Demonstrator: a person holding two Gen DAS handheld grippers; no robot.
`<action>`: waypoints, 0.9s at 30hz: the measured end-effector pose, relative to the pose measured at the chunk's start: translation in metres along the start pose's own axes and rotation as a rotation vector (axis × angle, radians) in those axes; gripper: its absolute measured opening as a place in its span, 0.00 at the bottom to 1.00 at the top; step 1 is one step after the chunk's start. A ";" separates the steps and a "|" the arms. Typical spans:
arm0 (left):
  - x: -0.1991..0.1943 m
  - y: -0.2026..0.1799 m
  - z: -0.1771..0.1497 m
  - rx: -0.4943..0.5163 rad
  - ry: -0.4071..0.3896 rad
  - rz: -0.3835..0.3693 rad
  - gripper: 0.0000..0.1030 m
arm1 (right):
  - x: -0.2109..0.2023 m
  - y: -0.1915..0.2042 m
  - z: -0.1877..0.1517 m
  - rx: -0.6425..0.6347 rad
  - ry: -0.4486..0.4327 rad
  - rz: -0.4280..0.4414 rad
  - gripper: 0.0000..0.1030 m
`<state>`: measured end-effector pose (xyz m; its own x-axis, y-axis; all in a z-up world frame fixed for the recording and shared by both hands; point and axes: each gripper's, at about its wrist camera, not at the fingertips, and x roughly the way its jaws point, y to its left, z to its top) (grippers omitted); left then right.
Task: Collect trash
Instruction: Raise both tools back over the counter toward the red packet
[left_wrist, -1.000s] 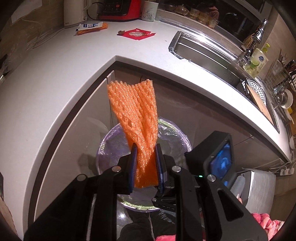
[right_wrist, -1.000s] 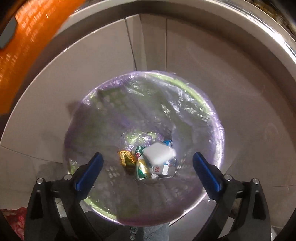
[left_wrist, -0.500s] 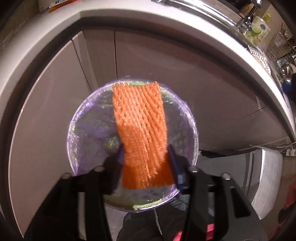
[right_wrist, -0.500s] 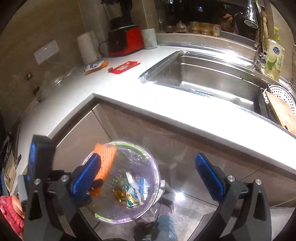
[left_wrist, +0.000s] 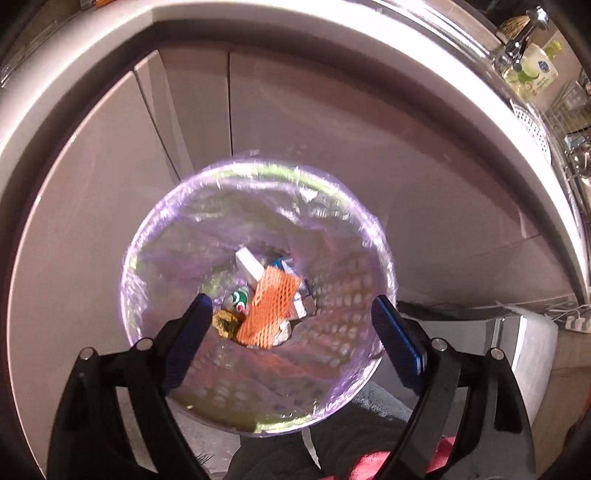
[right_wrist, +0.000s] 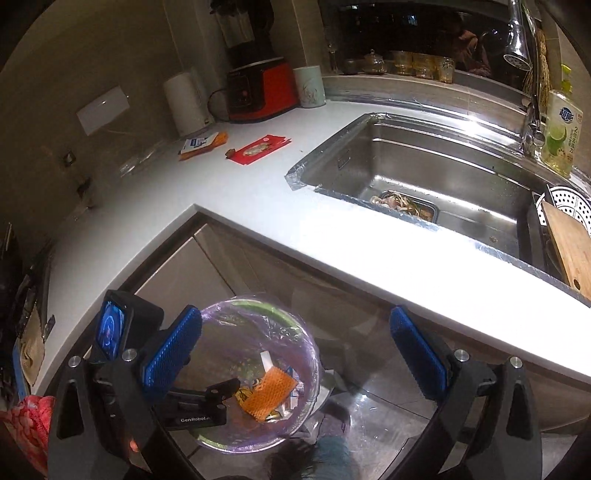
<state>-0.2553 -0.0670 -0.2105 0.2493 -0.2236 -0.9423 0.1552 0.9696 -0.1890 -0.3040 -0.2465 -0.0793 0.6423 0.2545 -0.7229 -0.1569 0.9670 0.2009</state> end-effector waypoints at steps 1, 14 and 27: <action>-0.010 0.001 0.012 -0.002 -0.033 -0.003 0.82 | 0.001 0.001 0.006 -0.008 -0.005 0.006 0.98; -0.069 0.064 0.221 -0.022 -0.366 0.138 0.89 | 0.066 -0.009 0.090 -0.083 0.021 0.108 0.98; -0.004 0.115 0.326 -0.087 -0.300 0.116 0.61 | 0.156 -0.042 0.152 -0.081 0.084 0.195 0.98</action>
<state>0.0730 0.0133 -0.1385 0.5332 -0.1183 -0.8377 0.0302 0.9922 -0.1209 -0.0833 -0.2493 -0.0998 0.5297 0.4342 -0.7286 -0.3339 0.8964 0.2915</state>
